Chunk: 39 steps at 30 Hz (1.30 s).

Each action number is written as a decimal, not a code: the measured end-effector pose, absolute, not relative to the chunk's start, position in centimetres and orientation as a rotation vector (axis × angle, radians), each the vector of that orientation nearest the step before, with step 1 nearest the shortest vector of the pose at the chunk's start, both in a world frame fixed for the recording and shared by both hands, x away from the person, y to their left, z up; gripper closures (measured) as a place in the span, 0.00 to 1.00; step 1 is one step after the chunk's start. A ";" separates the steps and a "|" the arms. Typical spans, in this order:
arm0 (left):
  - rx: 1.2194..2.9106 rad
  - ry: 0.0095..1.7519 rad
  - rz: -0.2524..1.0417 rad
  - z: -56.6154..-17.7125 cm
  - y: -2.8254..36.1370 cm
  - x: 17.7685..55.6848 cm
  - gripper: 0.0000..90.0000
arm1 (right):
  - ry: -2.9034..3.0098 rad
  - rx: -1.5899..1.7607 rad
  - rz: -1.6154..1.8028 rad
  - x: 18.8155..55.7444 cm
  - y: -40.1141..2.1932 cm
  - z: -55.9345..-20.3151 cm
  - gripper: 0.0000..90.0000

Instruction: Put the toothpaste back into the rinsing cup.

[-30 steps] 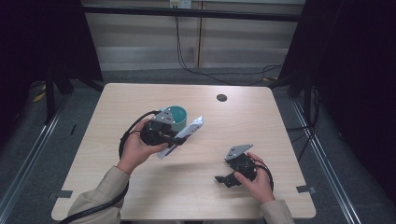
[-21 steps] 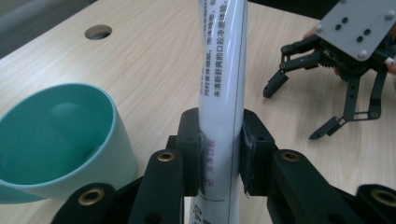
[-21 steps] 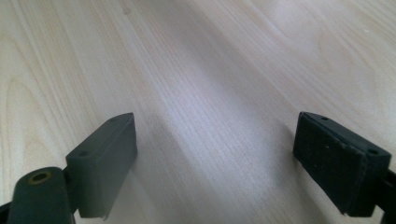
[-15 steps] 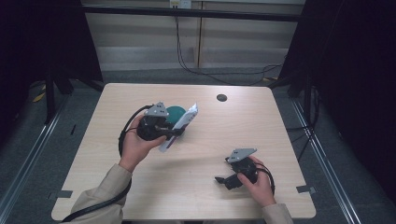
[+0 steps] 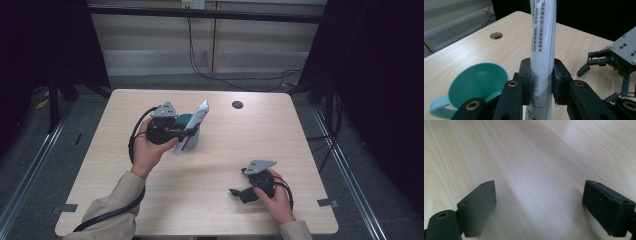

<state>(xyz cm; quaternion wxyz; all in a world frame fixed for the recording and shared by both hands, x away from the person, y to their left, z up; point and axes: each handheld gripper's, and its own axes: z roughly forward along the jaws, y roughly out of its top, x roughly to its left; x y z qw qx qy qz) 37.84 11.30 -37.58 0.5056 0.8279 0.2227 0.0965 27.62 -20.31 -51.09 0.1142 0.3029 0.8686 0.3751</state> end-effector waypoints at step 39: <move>1.838 0.615 0.282 -35.8 10.9 41.2 0.81 | 2.546 0.886 1.101 27.6 -20.3 -51.1 0.13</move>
